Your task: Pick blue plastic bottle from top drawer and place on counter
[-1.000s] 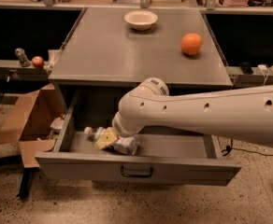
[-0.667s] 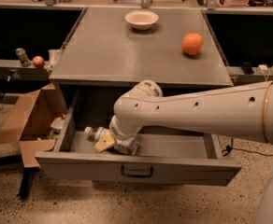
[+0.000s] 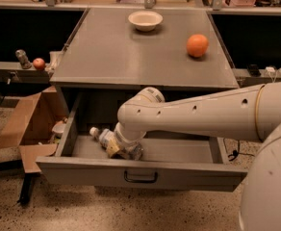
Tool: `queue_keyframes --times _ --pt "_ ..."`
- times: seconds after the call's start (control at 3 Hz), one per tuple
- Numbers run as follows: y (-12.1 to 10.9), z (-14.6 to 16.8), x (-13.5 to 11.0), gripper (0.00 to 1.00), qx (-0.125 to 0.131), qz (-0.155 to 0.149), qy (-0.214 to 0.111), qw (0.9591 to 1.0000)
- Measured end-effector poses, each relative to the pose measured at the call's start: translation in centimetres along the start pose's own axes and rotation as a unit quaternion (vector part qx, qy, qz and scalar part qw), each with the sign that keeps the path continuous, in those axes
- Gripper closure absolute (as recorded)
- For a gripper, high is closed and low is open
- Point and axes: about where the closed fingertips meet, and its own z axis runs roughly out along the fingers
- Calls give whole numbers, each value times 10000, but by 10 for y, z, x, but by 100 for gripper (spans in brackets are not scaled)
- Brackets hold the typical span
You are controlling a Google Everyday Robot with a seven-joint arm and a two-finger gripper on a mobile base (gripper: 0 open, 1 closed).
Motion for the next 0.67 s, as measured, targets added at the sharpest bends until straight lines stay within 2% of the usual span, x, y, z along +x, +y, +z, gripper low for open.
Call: queue_keyframes --times 0.33,0.67 --pt "0 -1 0 61 -6 4 4 10000" --pt "-7 -19 -5 85 -105 -105 -243 9996"
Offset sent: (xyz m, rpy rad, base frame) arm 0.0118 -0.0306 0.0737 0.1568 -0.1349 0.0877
